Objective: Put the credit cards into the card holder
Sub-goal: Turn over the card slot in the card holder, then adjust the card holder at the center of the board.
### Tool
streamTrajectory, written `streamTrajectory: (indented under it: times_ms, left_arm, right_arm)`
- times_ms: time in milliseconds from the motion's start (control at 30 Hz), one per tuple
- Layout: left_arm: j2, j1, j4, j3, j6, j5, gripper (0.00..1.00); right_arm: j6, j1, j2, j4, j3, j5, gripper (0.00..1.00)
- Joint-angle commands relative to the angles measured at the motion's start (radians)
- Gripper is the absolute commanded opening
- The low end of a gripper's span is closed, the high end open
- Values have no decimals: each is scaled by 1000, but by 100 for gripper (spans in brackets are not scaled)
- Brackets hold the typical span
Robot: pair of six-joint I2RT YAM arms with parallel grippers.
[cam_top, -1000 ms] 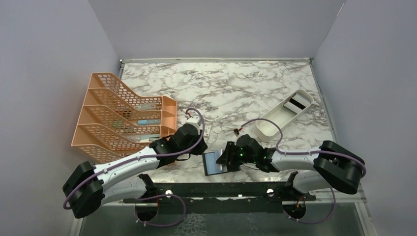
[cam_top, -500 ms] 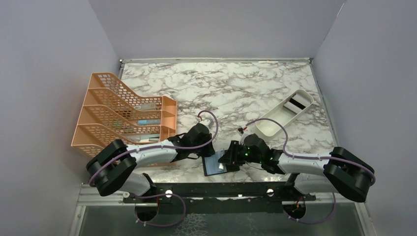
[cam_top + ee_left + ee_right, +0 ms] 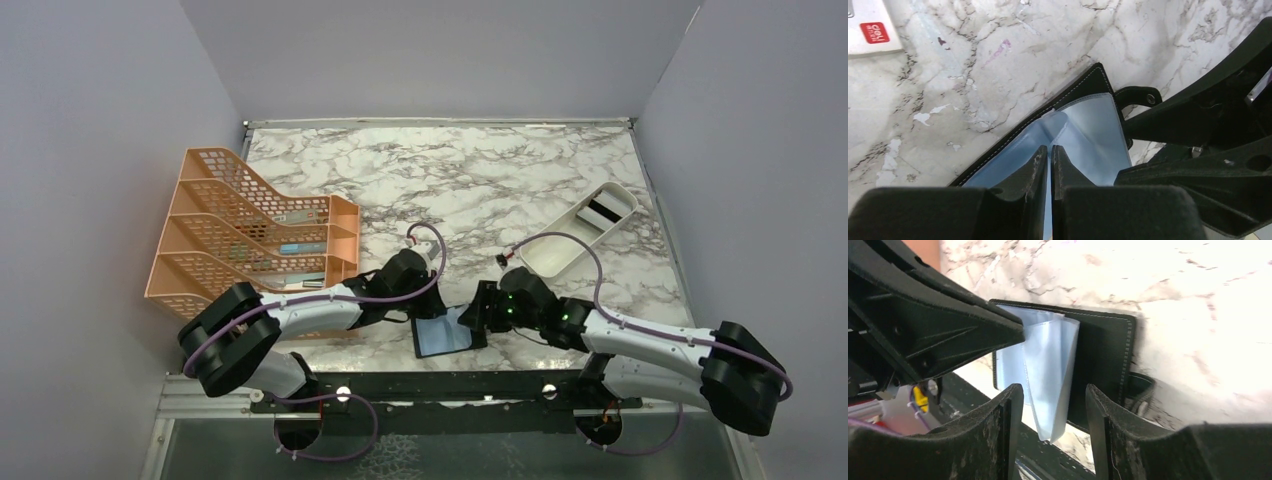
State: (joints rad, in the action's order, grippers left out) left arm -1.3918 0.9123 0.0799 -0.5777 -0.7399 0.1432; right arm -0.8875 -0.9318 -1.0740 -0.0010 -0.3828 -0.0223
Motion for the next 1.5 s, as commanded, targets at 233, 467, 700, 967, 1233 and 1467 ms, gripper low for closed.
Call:
streamTrajectory:
  times_ms: [233,467,700,967,1233,1467]
  left_arm:
    - [-83,7,193,-40,-46,149,18]
    - [-141,7,129,-111,-7,71,18]
    - [-172,5,131,-159,-10,53,22]
    - [-224,5,131,-186,-19,63,22]
    - [-135,-7,-29,-244,37,-24,28]
    - [-42,-5,-154,-193,126,-61,30]
  right_arm:
    - [76,5,172,-224,-95,14,47]
    - [67,5,155,-94,-56,-85,34]
    - [43,5,90,-28,-21,-115,30]
    - [13,5,38,30,18,-95,30]
    - [19,5,-72,-64,9,31,30]
    - [18,5,-70,-132,30,131,30]
